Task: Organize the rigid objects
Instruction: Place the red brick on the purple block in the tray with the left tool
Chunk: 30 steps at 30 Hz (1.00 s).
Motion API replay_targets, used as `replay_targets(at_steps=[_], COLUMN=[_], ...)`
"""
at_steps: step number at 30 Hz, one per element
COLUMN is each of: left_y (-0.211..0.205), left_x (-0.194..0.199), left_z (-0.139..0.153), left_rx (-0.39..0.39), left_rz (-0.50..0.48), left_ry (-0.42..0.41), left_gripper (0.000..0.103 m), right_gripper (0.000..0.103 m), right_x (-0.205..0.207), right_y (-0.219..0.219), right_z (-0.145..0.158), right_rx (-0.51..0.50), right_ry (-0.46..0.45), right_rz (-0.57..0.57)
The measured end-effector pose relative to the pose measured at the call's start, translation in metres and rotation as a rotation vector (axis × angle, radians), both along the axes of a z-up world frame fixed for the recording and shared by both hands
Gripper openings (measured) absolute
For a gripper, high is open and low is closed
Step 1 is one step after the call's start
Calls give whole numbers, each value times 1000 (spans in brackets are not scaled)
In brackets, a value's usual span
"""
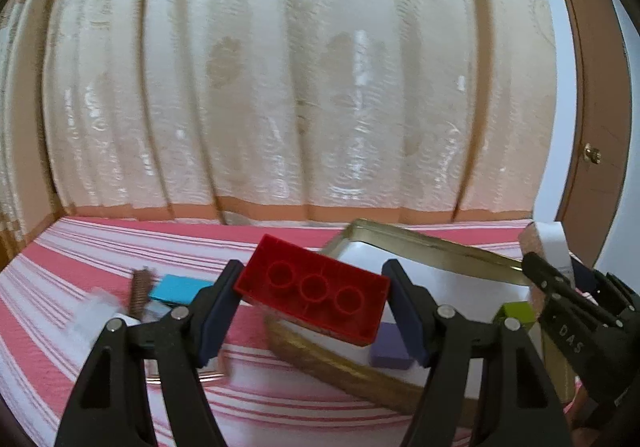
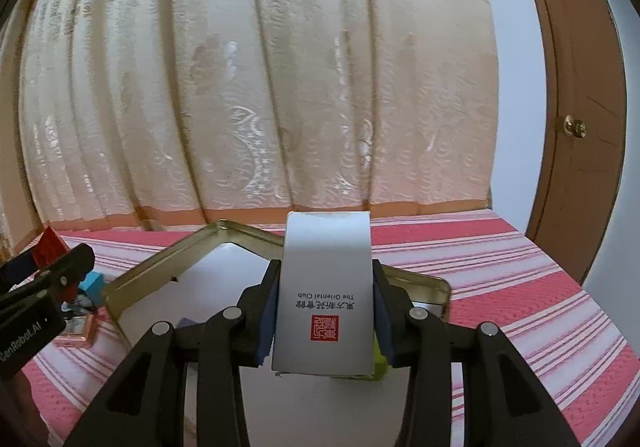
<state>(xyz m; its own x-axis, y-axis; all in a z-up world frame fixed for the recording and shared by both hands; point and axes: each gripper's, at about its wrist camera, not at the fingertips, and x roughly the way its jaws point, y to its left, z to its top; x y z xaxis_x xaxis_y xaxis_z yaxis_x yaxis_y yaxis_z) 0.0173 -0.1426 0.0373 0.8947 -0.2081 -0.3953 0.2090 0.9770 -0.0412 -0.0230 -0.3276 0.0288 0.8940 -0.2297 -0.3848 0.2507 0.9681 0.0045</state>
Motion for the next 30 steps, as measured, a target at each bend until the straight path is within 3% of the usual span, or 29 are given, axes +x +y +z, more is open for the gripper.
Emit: replay_targets(at_steps=[8, 14, 22, 30], left_y=[-43, -66, -69, -71], left_x=[9, 14, 20, 25], left_z=[-7, -18, -28, -34], left_rx=[28, 65, 96, 124], left_rz=[-62, -92, -89, -87], left_ry=[25, 59, 93, 111], left_gripper=[71, 71, 71, 71], right_gripper=[44, 44, 44, 45], right_x=[9, 12, 22, 22], right_y=[-19, -11, -13, -14], right_z=[-8, -7, -13, -14], right_rx=[46, -8, 3, 24], right_ry=[68, 93, 163, 165], right_rz=[-24, -36, -43, -38])
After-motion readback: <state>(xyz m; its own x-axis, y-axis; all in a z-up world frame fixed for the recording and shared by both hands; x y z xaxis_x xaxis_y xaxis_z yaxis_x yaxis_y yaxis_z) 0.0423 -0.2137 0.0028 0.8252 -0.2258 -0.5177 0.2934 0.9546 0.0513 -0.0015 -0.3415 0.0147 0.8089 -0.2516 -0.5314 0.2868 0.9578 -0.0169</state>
